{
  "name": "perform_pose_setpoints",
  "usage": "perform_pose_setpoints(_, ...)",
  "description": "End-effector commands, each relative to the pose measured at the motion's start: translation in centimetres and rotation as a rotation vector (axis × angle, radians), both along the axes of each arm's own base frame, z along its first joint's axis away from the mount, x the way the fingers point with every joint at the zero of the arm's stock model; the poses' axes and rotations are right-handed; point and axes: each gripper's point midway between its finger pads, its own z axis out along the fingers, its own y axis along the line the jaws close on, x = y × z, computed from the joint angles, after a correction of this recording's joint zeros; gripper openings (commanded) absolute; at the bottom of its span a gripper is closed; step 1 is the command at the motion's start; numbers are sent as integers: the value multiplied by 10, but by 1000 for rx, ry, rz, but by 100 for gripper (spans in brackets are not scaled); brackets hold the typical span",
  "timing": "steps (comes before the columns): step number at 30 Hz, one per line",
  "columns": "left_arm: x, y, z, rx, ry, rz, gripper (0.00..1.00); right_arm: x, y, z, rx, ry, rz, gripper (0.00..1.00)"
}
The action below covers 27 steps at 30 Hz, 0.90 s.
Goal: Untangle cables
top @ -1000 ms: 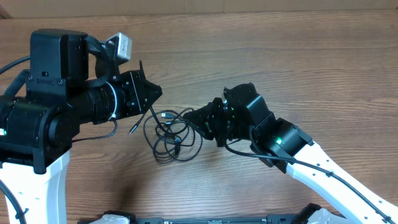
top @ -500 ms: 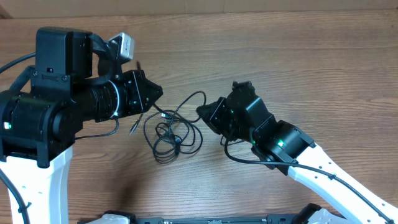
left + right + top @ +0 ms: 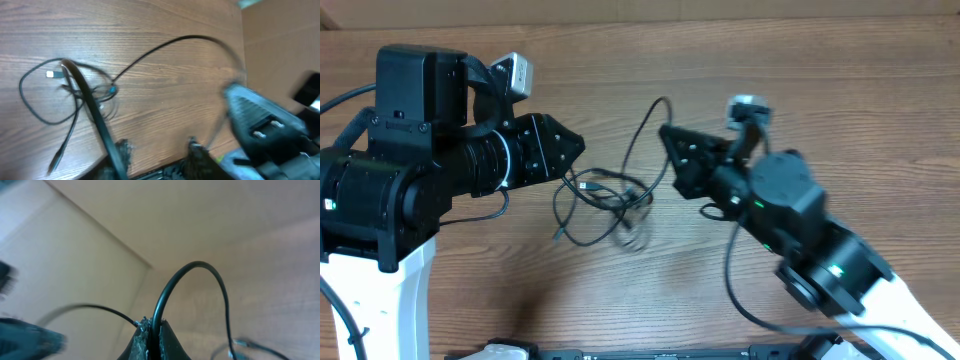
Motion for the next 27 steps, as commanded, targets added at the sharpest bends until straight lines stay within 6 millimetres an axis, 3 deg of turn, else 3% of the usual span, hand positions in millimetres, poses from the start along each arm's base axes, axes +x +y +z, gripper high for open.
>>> perform_pose_setpoints(1,-3,3,6,15,-37,-1,60,-4,-29,48,7,-144,-94,4)
perform_pose_setpoints(2,-3,3,6,15,-36,-1,68,-7,-32,54,19,-156,-99,4)
perform_pose_setpoints(6,-3,3,6,16,-32,-1,80,-17,-41,81,65,-203,-101,4)
perform_pose_setpoints(10,-4,3,4,17,-24,-1,81,-26,-47,106,106,-246,-98,4)
perform_pose_setpoints(15,-2,3,1,20,-11,-1,82,-43,-38,133,154,-290,8,4)
perform_pose_setpoints(23,5,1,-7,26,23,-2,82,-67,-19,147,189,-326,184,4)
perform_pose_setpoints(27,8,1,-13,32,49,-2,81,-99,0,161,141,-489,385,4)
